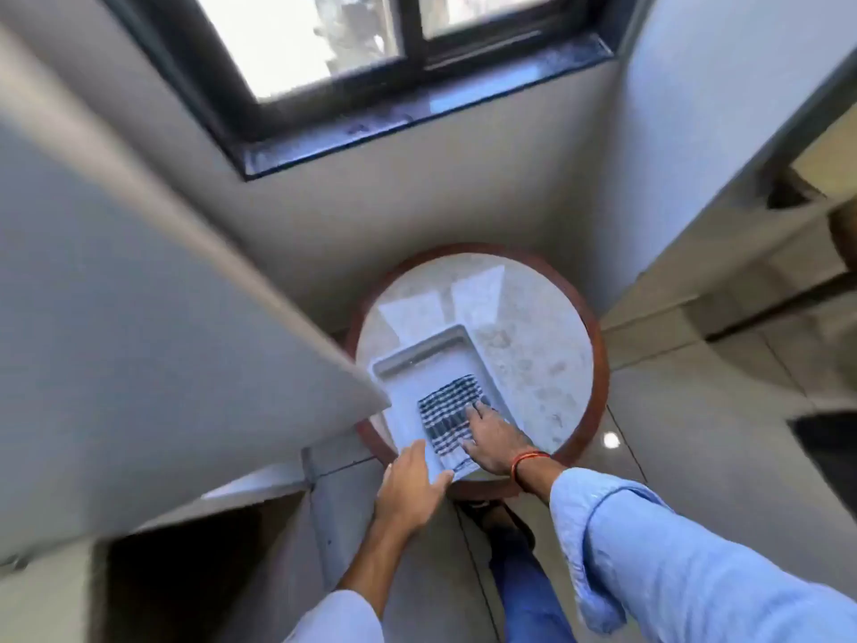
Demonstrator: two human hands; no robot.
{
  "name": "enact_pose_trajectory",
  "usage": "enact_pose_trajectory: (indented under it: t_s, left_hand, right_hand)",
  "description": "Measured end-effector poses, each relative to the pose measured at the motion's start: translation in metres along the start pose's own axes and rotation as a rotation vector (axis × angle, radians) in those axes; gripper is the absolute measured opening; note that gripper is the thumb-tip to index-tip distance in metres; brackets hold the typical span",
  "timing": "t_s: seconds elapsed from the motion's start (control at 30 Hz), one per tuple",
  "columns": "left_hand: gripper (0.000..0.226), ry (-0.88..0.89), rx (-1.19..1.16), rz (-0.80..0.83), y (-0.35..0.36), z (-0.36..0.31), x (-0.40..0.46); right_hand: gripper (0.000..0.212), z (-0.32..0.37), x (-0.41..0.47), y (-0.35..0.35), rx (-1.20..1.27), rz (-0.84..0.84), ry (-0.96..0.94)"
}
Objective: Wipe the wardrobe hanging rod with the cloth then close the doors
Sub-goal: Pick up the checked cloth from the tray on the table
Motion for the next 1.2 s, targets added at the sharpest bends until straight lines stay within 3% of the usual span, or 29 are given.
enact_pose_trajectory:
  t_s: [0.1, 0.33, 0.5, 0.7, 0.9, 1.0, 1.1, 1.2]
  left_hand:
    - [0.064, -0.054, -0.103, 0.074, 0.011, -0.009, 0.062]
    - [0.052, -0.250, -0.290, 0.143, 0.029, 0.016, 0.143]
    - [0.059, -0.341, -0.507, 0.139, 0.048, 0.032, 0.162]
    - [0.050, -0.334, -0.756, 0.007, 0.041, 0.021, 0.161]
    - [0.048, -0.221, -0.813, -0.202, -0.009, 0.021, 0.086]
    - [0.051, -0.168, -0.812, -0.325, -0.046, 0.044, 0.011]
    - [0.046, -0.186, -0.679, -0.489, -0.079, 0.088, -0.070]
    - [0.049, -0.205, -0.721, -0.694, -0.115, 0.145, -0.168]
  right_hand:
    - [0.056, -0.036, 0.043, 0.004, 0.164, -0.002, 0.115]
    - [0.071, -0.063, 0.099, 0.035, 0.189, 0.092, 0.155]
    - [0.060, -0.069, 0.109, 0.046, 0.163, -0.070, 0.169]
    - [0.061, -0.060, 0.103, 0.033, 0.251, -0.168, 0.160]
    - [0.055, -0.010, 0.048, 0.006, 0.306, -0.227, 0.117]
    - [0.046, 0.056, -0.003, 0.002, 0.349, -0.201, 0.013]
    - [0.022, 0.133, -0.048, 0.009, 0.333, -0.185, -0.131]
    - [0.027, 0.231, -0.088, 0.030, 0.293, -0.172, -0.316]
Point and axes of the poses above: each hand's wrist, its own x-axis towards the middle knuckle, its own y-axis out of the palm, z = x × y, the point moved 4 cm from there along x, towards the middle knuckle, and after that the axes turned 3 degrees about z, right-handed, at the moved point
